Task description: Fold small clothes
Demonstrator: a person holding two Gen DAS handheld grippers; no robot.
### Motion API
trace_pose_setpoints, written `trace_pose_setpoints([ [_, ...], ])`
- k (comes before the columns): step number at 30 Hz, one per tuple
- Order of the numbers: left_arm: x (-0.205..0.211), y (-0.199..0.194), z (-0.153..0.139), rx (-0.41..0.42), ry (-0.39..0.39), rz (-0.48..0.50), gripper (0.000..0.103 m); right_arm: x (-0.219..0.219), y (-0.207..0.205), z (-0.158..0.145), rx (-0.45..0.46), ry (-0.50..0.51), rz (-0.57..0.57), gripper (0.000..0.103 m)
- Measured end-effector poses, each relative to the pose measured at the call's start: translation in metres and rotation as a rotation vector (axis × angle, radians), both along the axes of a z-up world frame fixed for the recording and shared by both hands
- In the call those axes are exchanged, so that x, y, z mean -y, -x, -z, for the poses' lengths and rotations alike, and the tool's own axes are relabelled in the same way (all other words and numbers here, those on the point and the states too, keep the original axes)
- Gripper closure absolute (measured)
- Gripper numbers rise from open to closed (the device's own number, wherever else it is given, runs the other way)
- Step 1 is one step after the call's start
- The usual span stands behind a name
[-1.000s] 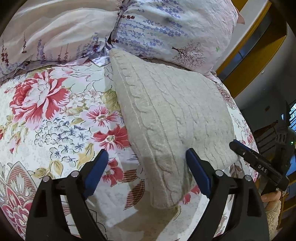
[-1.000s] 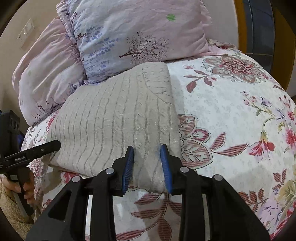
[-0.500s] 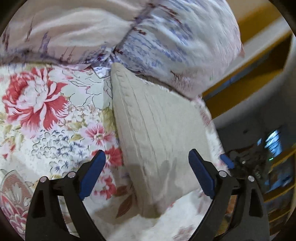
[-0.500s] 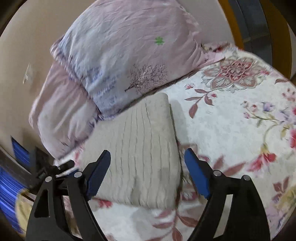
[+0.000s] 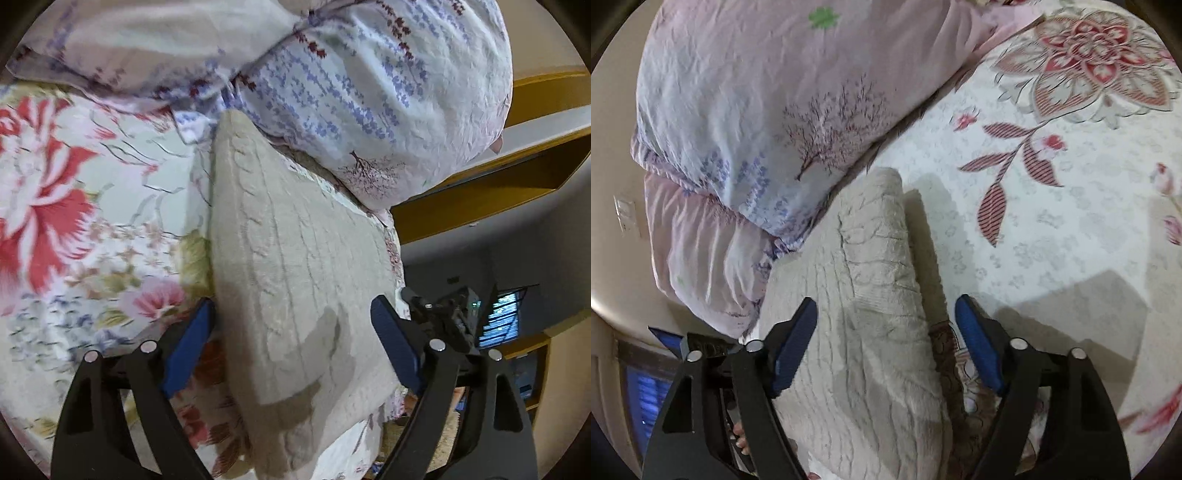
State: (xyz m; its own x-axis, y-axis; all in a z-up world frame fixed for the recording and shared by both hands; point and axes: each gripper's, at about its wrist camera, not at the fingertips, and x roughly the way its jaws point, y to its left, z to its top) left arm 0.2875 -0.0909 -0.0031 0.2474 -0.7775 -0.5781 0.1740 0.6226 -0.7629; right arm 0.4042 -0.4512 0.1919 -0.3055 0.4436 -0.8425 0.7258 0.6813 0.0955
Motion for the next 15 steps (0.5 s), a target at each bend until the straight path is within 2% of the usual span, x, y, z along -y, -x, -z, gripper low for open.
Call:
trace_pose_setpoints([
  [2, 0.004, -0.004, 0.005, -0.020, 0.008, 0.003, 0.020, -0.004, 0.002, 0.003, 0.005, -0.029, -0.004, 0.034],
  [4, 0.007, -0.007, 0.010, -0.032, 0.017, 0.006, 0.024, -0.009, 0.003, 0.007, 0.009, -0.064, -0.010, 0.044],
  [10, 0.014, -0.008, 0.011, -0.019, 0.013, 0.008, 0.026, -0.017, 0.004, 0.009, 0.038, -0.121, -0.015, 0.045],
  [12, 0.013, -0.004, 0.012, -0.021, 0.012, 0.007, 0.035, -0.021, 0.005, 0.009, 0.044, -0.130, -0.031, 0.051],
  [13, 0.015, -0.004, 0.013, -0.027, 0.012, 0.007, 0.039, -0.023, 0.006, 0.010, 0.046, -0.130, -0.036, 0.061],
  [15, 0.014, -0.004, 0.014, -0.028, 0.023, 0.003, 0.054, -0.023, 0.008, 0.008, 0.058, -0.145, -0.012, 0.069],
])
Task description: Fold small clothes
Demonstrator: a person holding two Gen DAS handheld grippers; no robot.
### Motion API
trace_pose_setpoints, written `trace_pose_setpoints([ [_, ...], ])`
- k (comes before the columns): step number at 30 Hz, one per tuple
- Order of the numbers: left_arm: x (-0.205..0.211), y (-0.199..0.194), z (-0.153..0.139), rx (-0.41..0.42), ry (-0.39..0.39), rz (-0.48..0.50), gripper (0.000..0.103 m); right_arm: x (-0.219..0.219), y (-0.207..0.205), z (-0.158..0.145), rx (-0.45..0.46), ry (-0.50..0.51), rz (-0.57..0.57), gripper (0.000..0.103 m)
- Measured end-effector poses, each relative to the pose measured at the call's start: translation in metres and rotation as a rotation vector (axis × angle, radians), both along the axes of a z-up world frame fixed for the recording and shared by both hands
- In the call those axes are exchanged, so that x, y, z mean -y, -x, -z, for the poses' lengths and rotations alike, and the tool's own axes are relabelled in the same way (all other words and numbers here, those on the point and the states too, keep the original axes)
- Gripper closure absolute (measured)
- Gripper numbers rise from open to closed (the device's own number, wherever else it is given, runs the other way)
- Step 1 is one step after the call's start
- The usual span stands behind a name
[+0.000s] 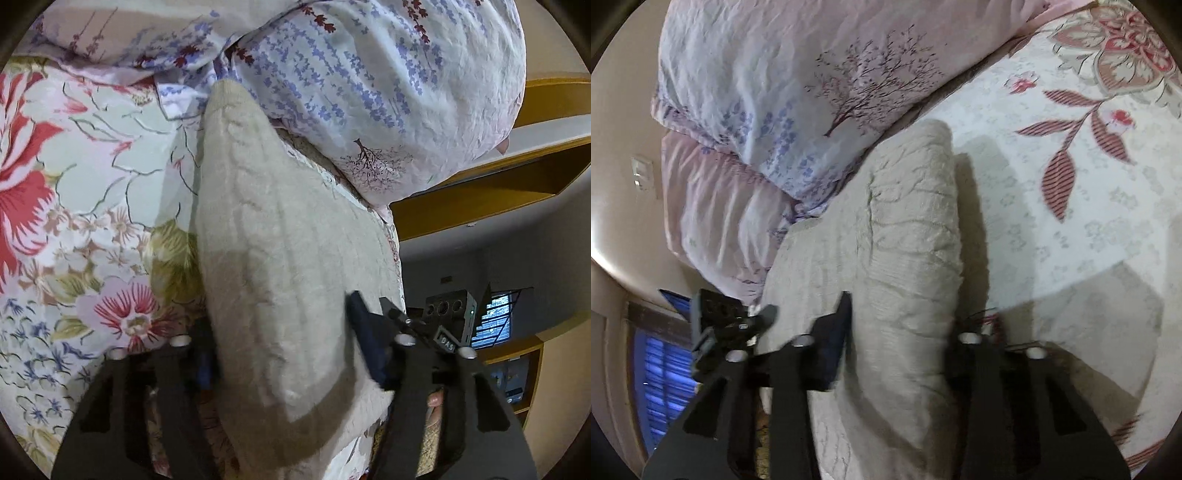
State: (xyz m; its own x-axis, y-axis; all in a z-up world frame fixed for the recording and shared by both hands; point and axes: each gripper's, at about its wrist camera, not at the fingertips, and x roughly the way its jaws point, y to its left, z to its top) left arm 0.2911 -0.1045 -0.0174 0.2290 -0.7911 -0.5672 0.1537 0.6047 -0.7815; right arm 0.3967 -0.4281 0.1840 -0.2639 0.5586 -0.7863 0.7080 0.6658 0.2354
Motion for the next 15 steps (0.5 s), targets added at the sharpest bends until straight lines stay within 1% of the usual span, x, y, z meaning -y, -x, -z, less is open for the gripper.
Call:
trace_pose_setpoints([
  [2, -0.002, 0.001, -0.004, 0.019, 0.012, 0.007, 0.062, -0.002, -0.001, -0.006, 0.020, 0.005, 0.019, 0.072],
  [3, -0.003, 0.002, -0.007, 0.025, 0.021, 0.011, 0.065, -0.004, -0.003, -0.009, 0.035, 0.002, 0.026, 0.074],
  [6, -0.008, 0.010, -0.019, 0.058, 0.040, 0.037, 0.066, -0.018, -0.013, -0.026, 0.097, -0.018, 0.045, 0.076],
  [9, -0.023, 0.022, -0.035, 0.096, 0.040, 0.049, 0.067, -0.045, -0.023, -0.043, 0.129, -0.026, 0.009, 0.076],
  [13, -0.068, 0.038, -0.050, 0.121, 0.046, 0.025, 0.066, -0.083, -0.027, -0.057, 0.176, -0.052, -0.015, 0.076],
  [15, -0.091, 0.044, -0.054, 0.131, 0.029, 0.002, 0.066, -0.107, -0.031, -0.055, 0.206, -0.060, -0.067, 0.076],
])
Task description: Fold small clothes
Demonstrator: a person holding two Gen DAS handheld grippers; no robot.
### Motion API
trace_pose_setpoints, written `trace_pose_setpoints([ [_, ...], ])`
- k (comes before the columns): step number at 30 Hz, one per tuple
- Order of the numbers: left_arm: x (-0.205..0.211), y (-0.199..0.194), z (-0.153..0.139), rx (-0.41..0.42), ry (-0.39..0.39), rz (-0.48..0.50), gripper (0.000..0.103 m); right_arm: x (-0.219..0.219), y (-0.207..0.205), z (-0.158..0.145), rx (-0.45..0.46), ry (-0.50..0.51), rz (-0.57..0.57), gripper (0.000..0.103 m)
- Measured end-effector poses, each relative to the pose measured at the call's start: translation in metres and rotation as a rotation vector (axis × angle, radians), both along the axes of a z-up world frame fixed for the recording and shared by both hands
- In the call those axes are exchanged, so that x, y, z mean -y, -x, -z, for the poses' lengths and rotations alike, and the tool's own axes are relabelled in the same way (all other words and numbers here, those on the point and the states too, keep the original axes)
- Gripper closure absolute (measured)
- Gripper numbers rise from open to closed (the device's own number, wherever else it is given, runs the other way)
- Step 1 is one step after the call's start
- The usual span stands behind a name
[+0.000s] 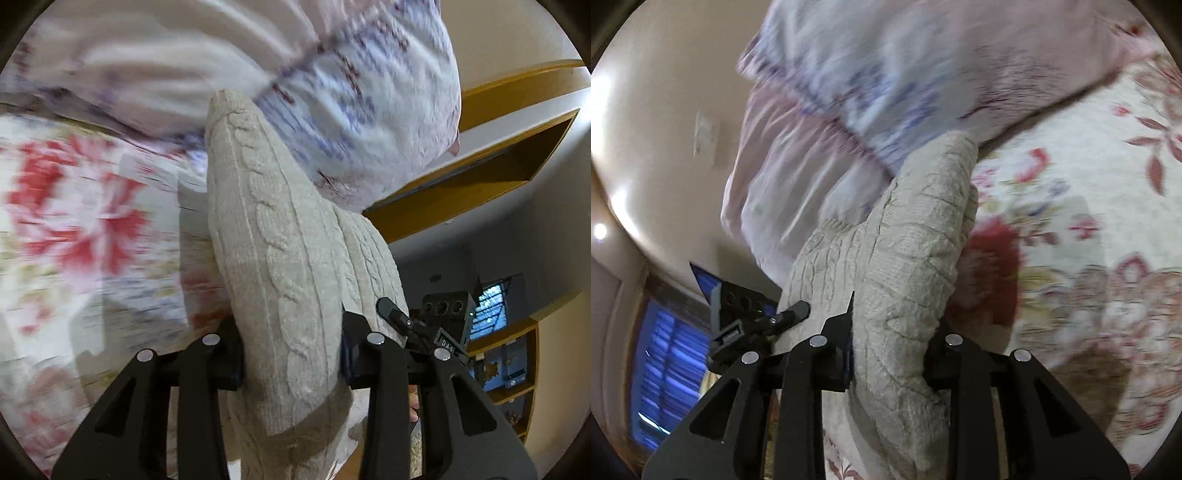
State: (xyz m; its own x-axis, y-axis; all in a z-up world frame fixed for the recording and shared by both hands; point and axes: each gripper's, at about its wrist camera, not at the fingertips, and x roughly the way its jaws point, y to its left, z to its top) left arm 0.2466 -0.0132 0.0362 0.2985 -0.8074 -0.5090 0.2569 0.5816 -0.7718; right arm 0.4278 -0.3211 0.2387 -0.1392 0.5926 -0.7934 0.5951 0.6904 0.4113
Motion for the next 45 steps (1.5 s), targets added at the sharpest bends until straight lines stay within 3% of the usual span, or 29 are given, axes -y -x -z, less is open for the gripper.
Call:
trace_pose_setpoints([
  [4, -0.042, 0.011, 0.002, 0.011, -0.065, -0.070, 0.065, -0.040, -0.002, 0.016, 0.009, -0.002, -0.108, 0.077],
  [8, -0.066, 0.005, 0.035, -0.046, -0.179, -0.150, 0.058, -0.069, 0.011, 0.054, -0.100, 0.077, -0.247, 0.072],
  [11, -0.073, 0.003, 0.049, -0.071, -0.132, -0.182, 0.049, -0.063, 0.015, 0.063, -0.143, 0.084, -0.207, 0.061],
  [15, -0.072, 0.015, 0.032, 0.026, -0.240, -0.221, 0.043, -0.050, 0.007, 0.047, -0.132, 0.145, -0.225, 0.054],
  [19, -0.074, 0.037, 0.004, 0.201, -0.336, -0.314, 0.043, -0.043, -0.004, 0.008, -0.009, 0.270, -0.258, 0.054],
  [23, -0.058, 0.070, -0.020, 0.366, -0.343, -0.265, 0.043, -0.066, -0.012, -0.010, 0.082, 0.240, -0.360, 0.059],
  [25, -0.043, 0.080, -0.023, 0.399, -0.355, -0.213, 0.043, -0.086, -0.012, -0.009, 0.095, 0.217, -0.434, 0.061],
  [28, -0.024, 0.081, -0.010, 0.377, -0.383, -0.137, 0.043, -0.104, -0.007, -0.003, 0.078, 0.215, -0.529, 0.061],
  [31, -0.021, 0.078, 0.009, 0.345, -0.444, -0.127, 0.043, -0.104, 0.009, 0.017, -0.030, 0.234, -0.589, 0.061],
  [35, -0.011, 0.077, 0.011, 0.394, -0.493, -0.136, 0.039, -0.104, 0.009, 0.023, -0.031, 0.250, -0.592, 0.060],
  [37, -0.013, 0.086, 0.008, 0.405, -0.481, -0.143, 0.036, -0.106, 0.008, 0.020, -0.021, 0.259, -0.593, 0.059],
  [38, -0.015, 0.090, 0.004, 0.415, -0.466, -0.151, 0.033, -0.106, 0.007, 0.015, -0.008, 0.266, -0.591, 0.056],
  [40, -0.018, 0.101, -0.003, 0.436, -0.452, -0.170, 0.025, -0.104, 0.005, -0.007, 0.049, 0.302, -0.589, 0.027],
  [42, -0.026, 0.116, -0.007, 0.471, -0.491, -0.224, 0.013, -0.103, 0.003, -0.025, 0.099, 0.343, -0.600, 0.018],
  [45, -0.039, 0.136, -0.011, 0.509, -0.575, -0.291, 0.005, -0.101, 0.004, -0.044, 0.129, 0.394, -0.615, 0.008],
])
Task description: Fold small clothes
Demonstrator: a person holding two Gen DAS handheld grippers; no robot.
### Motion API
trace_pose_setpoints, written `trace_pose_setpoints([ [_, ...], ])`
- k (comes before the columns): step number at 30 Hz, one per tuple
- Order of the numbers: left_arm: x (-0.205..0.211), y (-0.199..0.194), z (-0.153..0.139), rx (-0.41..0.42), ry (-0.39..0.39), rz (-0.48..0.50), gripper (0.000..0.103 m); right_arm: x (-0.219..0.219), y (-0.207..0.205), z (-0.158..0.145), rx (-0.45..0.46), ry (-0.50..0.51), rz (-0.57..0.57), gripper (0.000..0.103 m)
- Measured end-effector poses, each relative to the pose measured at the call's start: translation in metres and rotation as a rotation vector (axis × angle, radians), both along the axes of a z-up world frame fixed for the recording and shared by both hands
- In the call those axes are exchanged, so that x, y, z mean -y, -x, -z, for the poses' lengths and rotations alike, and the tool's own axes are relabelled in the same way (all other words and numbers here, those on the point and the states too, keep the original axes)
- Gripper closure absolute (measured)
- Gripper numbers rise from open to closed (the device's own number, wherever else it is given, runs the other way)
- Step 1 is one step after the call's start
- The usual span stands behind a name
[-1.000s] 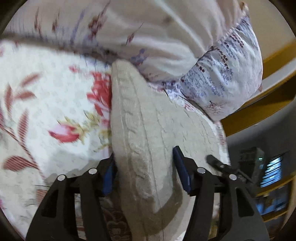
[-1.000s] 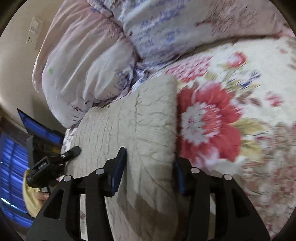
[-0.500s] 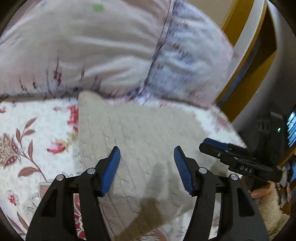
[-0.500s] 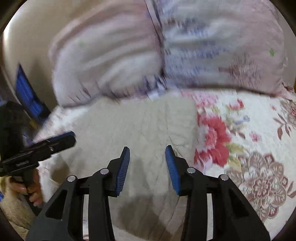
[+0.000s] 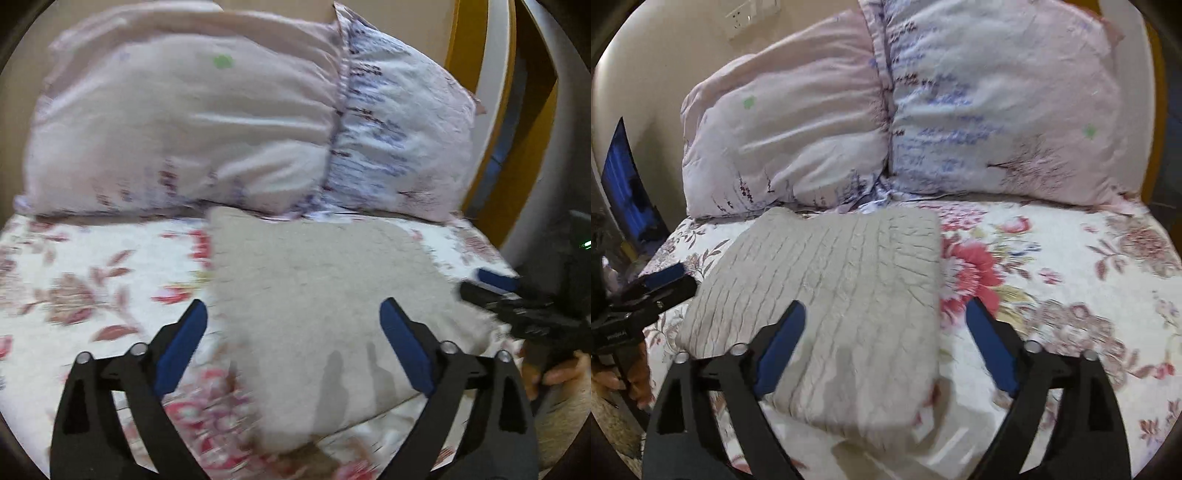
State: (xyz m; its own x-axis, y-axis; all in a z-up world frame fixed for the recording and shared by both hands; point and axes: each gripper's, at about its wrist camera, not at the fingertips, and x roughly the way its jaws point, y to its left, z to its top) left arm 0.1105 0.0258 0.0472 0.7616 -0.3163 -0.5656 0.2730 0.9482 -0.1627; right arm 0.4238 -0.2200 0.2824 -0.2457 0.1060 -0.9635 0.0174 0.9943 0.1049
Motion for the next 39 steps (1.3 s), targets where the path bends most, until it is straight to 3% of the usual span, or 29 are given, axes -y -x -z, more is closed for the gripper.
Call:
trace_pose_setpoints([
  [7, -0.016, 0.037, 0.009, 0.010, -0.150, -0.145, 0.002, 0.007, 0.021, -0.025, -0.001, 0.092, 0.029, 0.001],
  [10, -0.018, 0.047, 0.017, -0.031, -0.141, -0.140, 0.002, 0.011, 0.032, -0.035, 0.001, 0.124, 0.077, 0.001],
  [14, -0.012, 0.052, 0.028, -0.112, -0.129, -0.110, 0.002, 0.009, 0.047, -0.030, -0.106, 0.076, 0.134, 0.001],
  [24, 0.015, 0.048, 0.050, -0.211, -0.221, -0.108, 0.002, -0.031, 0.069, -0.020, -0.197, 0.106, -0.009, 0.001],
  [39, 0.022, 0.038, 0.059, -0.263, -0.252, -0.107, 0.002, -0.041, 0.074, -0.008, -0.237, 0.162, -0.054, 0.001],
])
